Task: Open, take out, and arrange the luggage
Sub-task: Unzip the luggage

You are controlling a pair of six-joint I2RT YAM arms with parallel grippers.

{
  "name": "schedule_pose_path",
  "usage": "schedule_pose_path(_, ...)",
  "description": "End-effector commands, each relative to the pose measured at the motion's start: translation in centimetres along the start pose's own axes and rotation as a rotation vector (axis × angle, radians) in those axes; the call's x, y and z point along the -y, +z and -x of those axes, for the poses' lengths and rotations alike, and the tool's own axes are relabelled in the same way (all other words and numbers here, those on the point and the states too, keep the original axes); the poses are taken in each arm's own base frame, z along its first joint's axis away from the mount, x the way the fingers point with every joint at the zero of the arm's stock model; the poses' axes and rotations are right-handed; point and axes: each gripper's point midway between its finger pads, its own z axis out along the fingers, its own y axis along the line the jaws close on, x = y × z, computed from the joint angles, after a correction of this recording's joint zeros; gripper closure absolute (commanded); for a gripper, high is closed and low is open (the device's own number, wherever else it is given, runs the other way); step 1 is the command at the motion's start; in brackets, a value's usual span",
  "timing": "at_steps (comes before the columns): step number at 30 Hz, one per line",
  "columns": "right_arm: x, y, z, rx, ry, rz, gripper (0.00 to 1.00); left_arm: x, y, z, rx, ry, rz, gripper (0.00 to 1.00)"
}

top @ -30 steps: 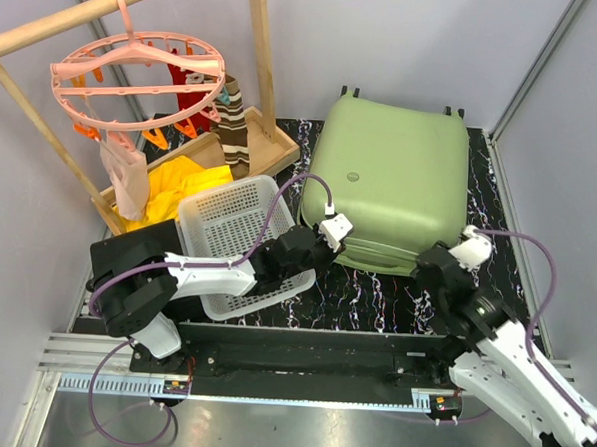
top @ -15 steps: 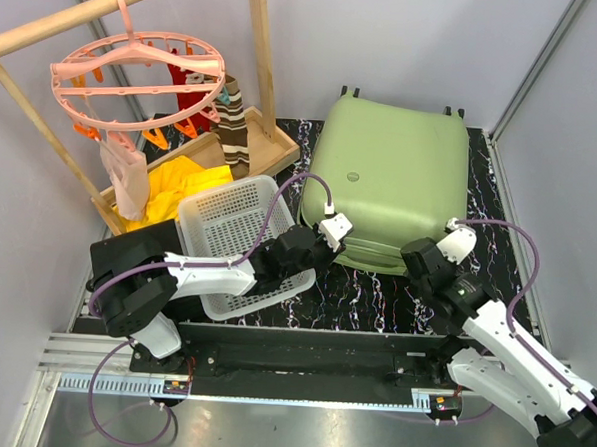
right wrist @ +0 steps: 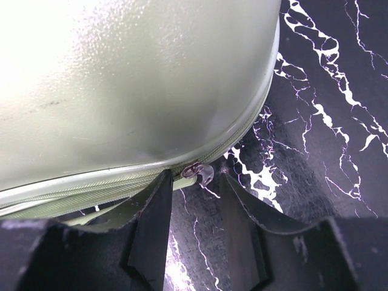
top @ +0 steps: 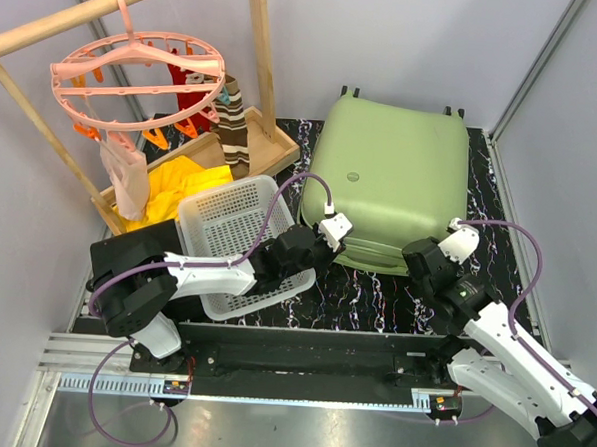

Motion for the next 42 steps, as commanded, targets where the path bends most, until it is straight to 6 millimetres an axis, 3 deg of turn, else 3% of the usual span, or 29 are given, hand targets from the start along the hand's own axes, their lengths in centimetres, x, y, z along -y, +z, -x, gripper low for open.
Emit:
schedule_pose_path(1, -0.8, -0.3, 0.8, 0.018, 0.021, 0.036, 0.55, -5.8, -0.4, -3.2, -0.123, 0.025, 0.202, 1.0)
schedule_pose_path(28, 0.0, -0.1, 0.9, 0.029, 0.041, -0.033, 0.6, -5.6, -0.3, -3.2, -0.127, 0.0, 0.202, 1.0)
schedule_pose_path(42, 1.3, -0.3, 2.7, 0.119, 0.059, -0.097, 0.62, -6.5, -0.1, -4.1, -0.158, -0.019, 0.222, 1.0)
